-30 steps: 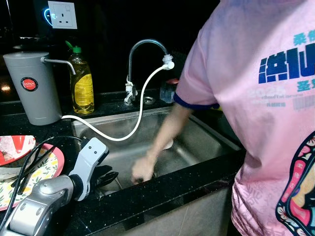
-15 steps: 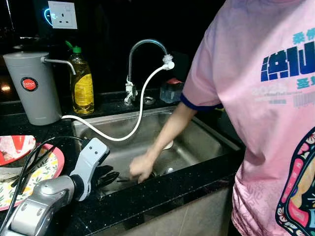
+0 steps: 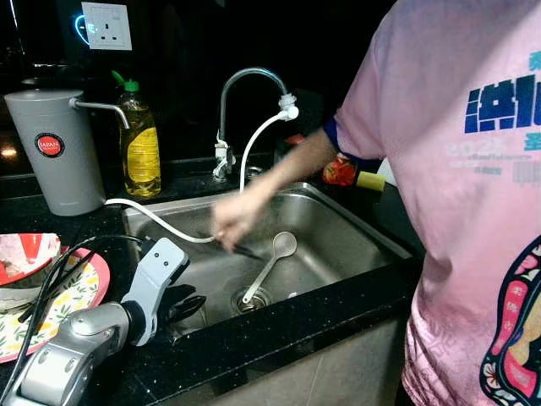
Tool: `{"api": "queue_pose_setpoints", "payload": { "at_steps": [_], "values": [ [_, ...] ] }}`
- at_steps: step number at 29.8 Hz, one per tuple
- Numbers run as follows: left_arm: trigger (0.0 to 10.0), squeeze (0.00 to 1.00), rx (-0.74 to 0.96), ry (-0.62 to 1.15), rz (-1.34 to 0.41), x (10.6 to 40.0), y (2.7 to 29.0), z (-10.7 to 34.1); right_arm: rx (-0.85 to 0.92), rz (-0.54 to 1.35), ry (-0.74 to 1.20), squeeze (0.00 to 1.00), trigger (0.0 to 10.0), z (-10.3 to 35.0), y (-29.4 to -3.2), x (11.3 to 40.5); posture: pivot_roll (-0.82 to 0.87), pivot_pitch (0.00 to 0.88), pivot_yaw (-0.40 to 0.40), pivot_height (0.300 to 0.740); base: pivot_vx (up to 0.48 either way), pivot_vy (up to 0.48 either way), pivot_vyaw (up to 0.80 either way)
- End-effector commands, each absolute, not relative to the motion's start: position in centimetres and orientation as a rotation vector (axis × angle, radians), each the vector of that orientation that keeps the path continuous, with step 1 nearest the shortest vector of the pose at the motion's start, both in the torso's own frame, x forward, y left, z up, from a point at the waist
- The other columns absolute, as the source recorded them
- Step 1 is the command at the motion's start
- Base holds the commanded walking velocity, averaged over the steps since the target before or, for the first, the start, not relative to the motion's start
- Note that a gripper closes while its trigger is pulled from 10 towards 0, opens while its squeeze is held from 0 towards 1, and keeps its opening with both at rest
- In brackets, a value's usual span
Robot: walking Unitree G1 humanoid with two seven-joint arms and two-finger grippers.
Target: Kitchen organization
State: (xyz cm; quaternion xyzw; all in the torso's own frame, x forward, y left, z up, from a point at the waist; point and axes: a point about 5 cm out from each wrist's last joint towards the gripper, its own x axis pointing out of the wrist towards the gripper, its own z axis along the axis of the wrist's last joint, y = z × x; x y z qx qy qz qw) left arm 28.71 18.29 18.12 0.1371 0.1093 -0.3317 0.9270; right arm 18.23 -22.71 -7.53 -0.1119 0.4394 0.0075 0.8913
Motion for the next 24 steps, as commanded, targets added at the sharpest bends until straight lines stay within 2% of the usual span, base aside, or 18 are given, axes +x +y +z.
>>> {"api": "queue_pose_setpoints", "payload": {
  "at_steps": [1,24],
  "values": [
    [10.0,0.00,0.274,0.268,-0.699,28.64,17.91,17.02,-0.237,0.016,0.921,0.00,10.0,-7.54,-22.85,18.20,-0.03,0.000,-0.064,0.740,0.000,0.000,0.00],
    [10.0,0.00,0.273,0.278,-0.703,28.36,18.22,16.97,-0.233,0.022,0.935,0.00,10.0,-7.91,-22.52,17.56,-0.03,0.000,-0.057,0.740,0.000,0.000,0.00]
  ]
}}
